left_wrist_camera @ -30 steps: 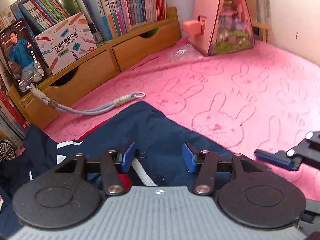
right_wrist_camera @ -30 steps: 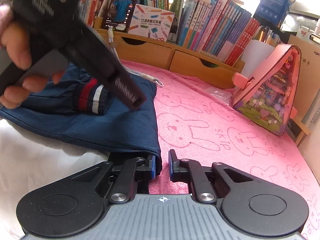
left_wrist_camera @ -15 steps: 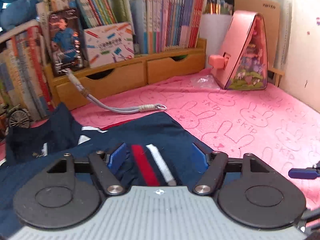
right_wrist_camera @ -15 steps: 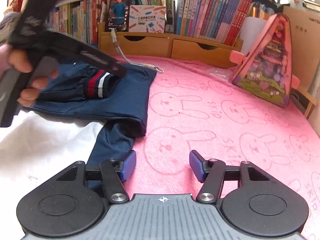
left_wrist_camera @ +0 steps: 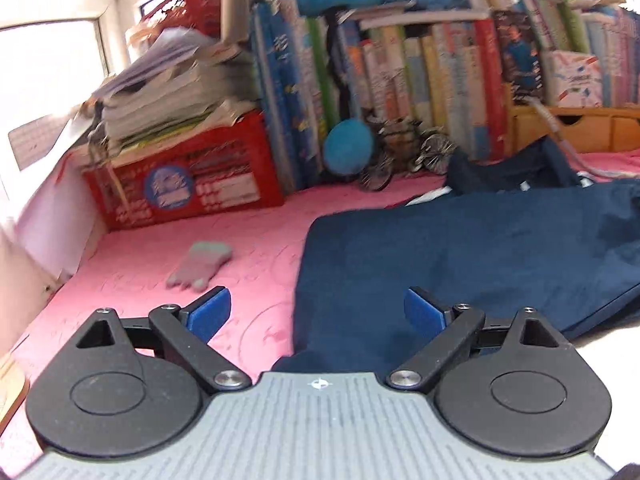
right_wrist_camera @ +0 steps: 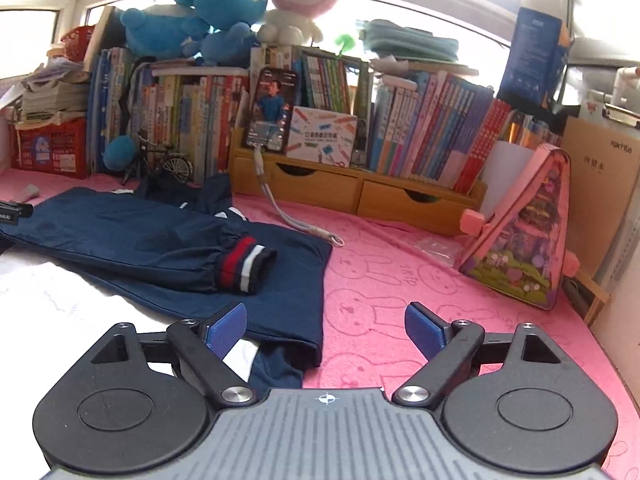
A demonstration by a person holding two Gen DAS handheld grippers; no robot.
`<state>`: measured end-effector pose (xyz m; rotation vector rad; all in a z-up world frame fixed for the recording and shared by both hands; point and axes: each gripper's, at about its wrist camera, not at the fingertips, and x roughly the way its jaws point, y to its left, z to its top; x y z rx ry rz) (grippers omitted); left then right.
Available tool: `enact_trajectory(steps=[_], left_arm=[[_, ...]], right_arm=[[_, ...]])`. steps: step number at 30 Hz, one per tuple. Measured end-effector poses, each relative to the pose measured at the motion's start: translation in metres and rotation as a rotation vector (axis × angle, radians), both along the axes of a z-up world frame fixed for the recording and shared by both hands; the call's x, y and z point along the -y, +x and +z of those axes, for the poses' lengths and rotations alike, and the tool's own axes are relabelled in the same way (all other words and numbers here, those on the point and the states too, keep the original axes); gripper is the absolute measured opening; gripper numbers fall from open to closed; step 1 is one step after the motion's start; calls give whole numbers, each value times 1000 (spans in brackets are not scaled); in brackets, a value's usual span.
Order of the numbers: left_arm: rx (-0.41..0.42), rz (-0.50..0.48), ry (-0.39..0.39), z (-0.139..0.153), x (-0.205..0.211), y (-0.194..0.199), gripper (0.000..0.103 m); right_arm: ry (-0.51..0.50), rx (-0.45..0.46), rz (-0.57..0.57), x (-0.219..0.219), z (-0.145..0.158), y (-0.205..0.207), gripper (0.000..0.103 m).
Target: Fold clothes
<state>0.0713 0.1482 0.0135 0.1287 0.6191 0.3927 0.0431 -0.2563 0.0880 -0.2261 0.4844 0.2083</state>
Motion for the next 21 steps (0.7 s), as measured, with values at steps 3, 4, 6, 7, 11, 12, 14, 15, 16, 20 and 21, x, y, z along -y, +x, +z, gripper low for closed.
enact_trajectory(steps=[3,4,6,7,11,12,14,15,16,20,21], left_arm=[[-31,40,-103,-16,-20,-7,96],[-34,46,-145,-14,-25,-11,96],[-22,50,-194,-11,-30,-22,96],[-11,45,-199,-10,-29,-28,96],[21,35,-209,2,-19,-61,96],[26,36,-227,5,-12,-73,96],[39,28,-269,12,3,-95,96],[49,9,-291,15,12,-105,96],[54,-7,-306,18,21,-115,96],[1,-61,-283,25,58,-141,96],[-23,-71,-267,25,65,-144,96]], right_arm=[[-16,3,19,-11,4,-6,87],[-25,6,23,-14,5,-9,87],[-23,17,27,-14,7,-16,88],[-17,23,29,-13,7,-21,89],[57,10,23,-5,4,-39,91],[69,5,22,-4,2,-44,91],[99,-15,24,-6,-6,-54,91],[114,-25,27,-8,-11,-59,91],[125,-38,33,-13,-15,-64,91],[159,-93,73,-32,-31,-81,91],[167,-110,87,-38,-34,-86,91]])
